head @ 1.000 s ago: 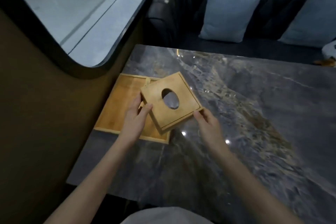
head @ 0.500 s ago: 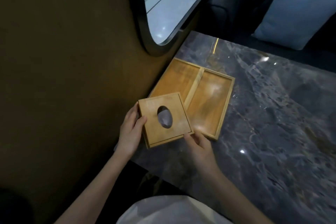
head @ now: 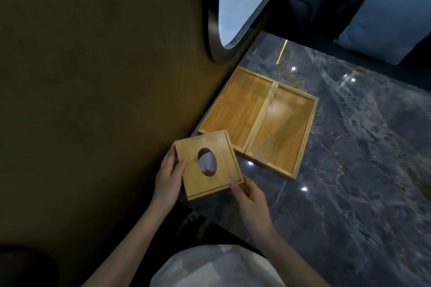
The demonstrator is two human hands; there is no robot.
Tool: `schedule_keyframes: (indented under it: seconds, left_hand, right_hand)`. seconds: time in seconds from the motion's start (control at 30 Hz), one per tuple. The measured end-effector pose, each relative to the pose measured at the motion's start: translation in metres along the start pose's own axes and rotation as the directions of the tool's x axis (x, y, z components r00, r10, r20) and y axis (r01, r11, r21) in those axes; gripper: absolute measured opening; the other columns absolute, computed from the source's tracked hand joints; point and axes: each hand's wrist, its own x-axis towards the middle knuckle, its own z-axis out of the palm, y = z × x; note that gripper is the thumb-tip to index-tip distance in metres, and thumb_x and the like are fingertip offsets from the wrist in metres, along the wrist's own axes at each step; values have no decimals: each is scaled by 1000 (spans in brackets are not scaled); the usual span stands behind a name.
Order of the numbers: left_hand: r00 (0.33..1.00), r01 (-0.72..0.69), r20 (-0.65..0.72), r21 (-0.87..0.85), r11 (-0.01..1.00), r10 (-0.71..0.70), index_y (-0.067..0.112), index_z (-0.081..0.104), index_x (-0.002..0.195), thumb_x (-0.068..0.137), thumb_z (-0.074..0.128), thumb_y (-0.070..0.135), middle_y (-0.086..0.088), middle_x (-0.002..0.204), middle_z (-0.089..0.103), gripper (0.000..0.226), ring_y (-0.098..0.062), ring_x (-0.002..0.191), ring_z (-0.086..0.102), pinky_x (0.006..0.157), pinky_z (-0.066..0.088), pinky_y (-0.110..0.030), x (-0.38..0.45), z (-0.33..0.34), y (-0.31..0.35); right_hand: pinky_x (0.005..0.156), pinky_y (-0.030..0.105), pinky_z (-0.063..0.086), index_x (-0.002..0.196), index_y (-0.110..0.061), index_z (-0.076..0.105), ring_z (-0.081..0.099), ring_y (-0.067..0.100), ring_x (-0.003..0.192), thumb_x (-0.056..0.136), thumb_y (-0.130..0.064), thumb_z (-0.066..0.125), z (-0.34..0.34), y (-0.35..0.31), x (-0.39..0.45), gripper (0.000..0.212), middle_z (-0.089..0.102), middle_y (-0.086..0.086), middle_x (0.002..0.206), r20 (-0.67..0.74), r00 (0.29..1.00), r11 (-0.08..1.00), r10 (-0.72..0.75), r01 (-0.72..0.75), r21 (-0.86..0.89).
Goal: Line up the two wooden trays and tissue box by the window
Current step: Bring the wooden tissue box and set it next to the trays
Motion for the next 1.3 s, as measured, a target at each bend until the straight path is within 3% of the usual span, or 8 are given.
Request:
schedule_keyframes:
  seconds: [0.27, 0.47, 0.6, 0.83, 0.93, 1.03, 1.2, 1.3]
  left_hand:
    - [999, 32, -20, -31, 999, -33, 29, 27, 144, 93, 44, 33, -2, 148, 34, 54, -19, 128, 41, 102, 38, -36, -6, -6, -15]
    - [997, 78, -7, -74, 994, -78, 31, 29, 143, 93, 43, 34, -3, 141, 45, 51, -19, 124, 46, 104, 39, -40, -7, -7, -20]
    - [996, 91, 5, -104, 990, -91, 29, 31, 142, 95, 41, 29, 1, 130, 53, 49, -15, 116, 51, 95, 40, -30, -7, -7, -19]
    - [984, 177, 30, -143, 974, -174, 25, 41, 137, 94, 42, 35, 0, 121, 60, 45, -16, 112, 55, 89, 44, -26, -10, -9, -12]
    - [943, 320, 23, -341, 884, -332, 15, 41, 137, 94, 41, 34, -9, 137, 51, 47, -24, 126, 46, 108, 35, -38, -15, -17, -10]
    - [901, 401, 92, -549, 733, -424, 5, 37, 138, 95, 38, 32, -19, 143, 42, 51, -30, 131, 42, 111, 31, -40, -25, -28, -8]
    - [833, 512, 218, -650, 561, -509, 5, 35, 139, 95, 36, 30, -25, 144, 37, 51, -37, 132, 38, 112, 29, -43, -53, -34, 6]
    - [804, 561, 287, -658, 503, -522, 1, 32, 139, 95, 39, 27, -33, 135, 43, 52, -40, 123, 45, 107, 33, -42, -68, -28, 11]
  right_hand:
    - [74, 8, 49, 111, -12, 61, 63, -3, 91, 90, -14, 51, 7, 8, 0, 23, 70, -5, 101, 29, 1000, 1000, -7, 7, -16]
    - [81, 20, 51, 112, -13, 61, 64, 6, 98, 91, -13, 50, 6, 8, 3, 24, 70, -1, 104, 42, 999, 999, -21, 22, -33]
    - [77, 11, 50, 116, -13, 57, 62, 2, 98, 90, -14, 50, 5, 8, 4, 27, 68, -6, 104, 35, 999, 999, -21, 23, -49]
    - [75, 17, 46, 114, -14, 56, 59, 11, 101, 87, -18, 57, -5, -8, 15, 27, 63, 0, 107, 88, 988, 990, 129, -124, -61]
    - [89, 29, 45, 111, -19, 58, 59, 15, 102, 91, -28, 48, -19, -32, 39, 24, 63, 0, 108, 100, 976, 980, 192, -184, -78]
    - [97, 35, 44, 115, -18, 57, 61, 15, 104, 96, -33, 33, -27, -62, 69, 35, 65, 4, 116, 214, 967, 989, 139, -123, -84]
    - [99, 33, 43, 113, -17, 60, 59, 16, 110, 97, -36, 26, -12, -89, 108, 42, 64, 3, 116, 337, 941, 987, 46, 8, -158]
    - [102, 31, 37, 117, -20, 59, 53, 15, 117, 96, -37, 30, -1, -86, 116, 39, 60, 1, 125, 393, 916, 942, 77, 62, -330]
